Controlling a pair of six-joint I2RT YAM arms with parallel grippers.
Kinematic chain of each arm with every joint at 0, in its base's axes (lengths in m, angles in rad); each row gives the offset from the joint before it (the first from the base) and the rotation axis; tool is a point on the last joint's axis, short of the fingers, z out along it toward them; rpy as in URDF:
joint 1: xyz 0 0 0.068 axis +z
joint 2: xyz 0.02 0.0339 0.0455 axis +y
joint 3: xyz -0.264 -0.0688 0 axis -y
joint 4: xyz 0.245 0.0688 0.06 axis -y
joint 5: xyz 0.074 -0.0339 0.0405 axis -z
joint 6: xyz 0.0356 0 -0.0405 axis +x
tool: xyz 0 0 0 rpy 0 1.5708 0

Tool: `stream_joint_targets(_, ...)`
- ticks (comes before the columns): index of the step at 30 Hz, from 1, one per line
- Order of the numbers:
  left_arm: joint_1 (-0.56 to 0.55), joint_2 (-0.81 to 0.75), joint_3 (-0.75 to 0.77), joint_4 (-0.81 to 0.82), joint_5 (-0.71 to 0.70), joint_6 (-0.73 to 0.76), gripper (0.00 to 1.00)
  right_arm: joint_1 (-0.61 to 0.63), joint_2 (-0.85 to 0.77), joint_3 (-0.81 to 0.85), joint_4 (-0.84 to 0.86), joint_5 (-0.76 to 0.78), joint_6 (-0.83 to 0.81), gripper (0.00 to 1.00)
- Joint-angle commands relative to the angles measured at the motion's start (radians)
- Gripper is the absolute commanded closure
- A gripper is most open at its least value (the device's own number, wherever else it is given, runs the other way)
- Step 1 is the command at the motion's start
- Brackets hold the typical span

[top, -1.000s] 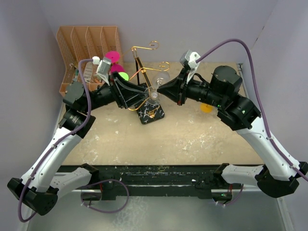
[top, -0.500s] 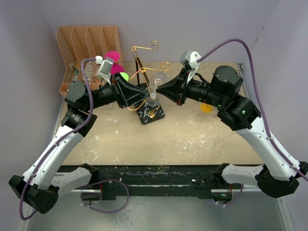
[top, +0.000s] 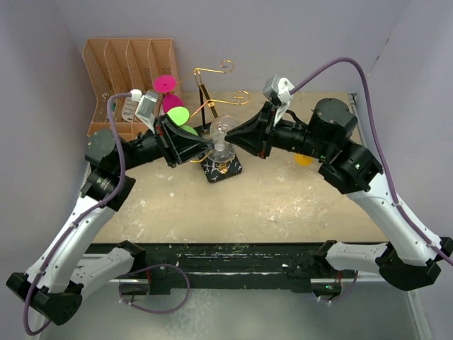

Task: Take the wine glass off the wine glass rack

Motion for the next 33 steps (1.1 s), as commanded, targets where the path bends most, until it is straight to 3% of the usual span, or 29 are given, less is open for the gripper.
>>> stream_joint_targets(1, -0.005, -0.132, 0.026, -0.024, -0.007, 0.036, 1.0, -0.009, -0.042, 0.021, 0.097, 0.008, 0.025, 0.8)
stream_joint_targets(5, -0.005, -0.213, 0.042, -0.066, -0.026, 0.03, 1.0, -0.009, -0.073, -0.007, 0.156, -0.045, 0.093, 0.69)
stream_joint_targets(10, -0.005, -0.299, 0.04, -0.043, -0.021, -0.021, 1.0, -0.01, -0.082, -0.015, 0.19, -0.063, 0.126, 0.65)
stream_joint_targets(16, -0.005, -0.37, -0.001, 0.157, 0.055, -0.151, 1.0, -0.012, -0.067, -0.042, 0.259, -0.152, 0.186, 0.64)
stream_joint_targets(21, -0.005, -0.381, -0.01, 0.382, 0.142, -0.304, 1.0, -0.025, -0.063, -0.059, 0.402, -0.368, 0.251, 0.53)
stream_joint_targets(28, -0.007, -0.41, 0.009, 0.465, 0.177, -0.365, 1.0, -0.057, -0.064, -0.094, 0.623, -0.524, 0.376, 0.42)
stream_joint_targets(33, -0.009, -0.418, -0.003, 0.537, 0.178, -0.412, 1.0, -0.06, -0.043, -0.123, 0.776, -0.623, 0.495, 0.41)
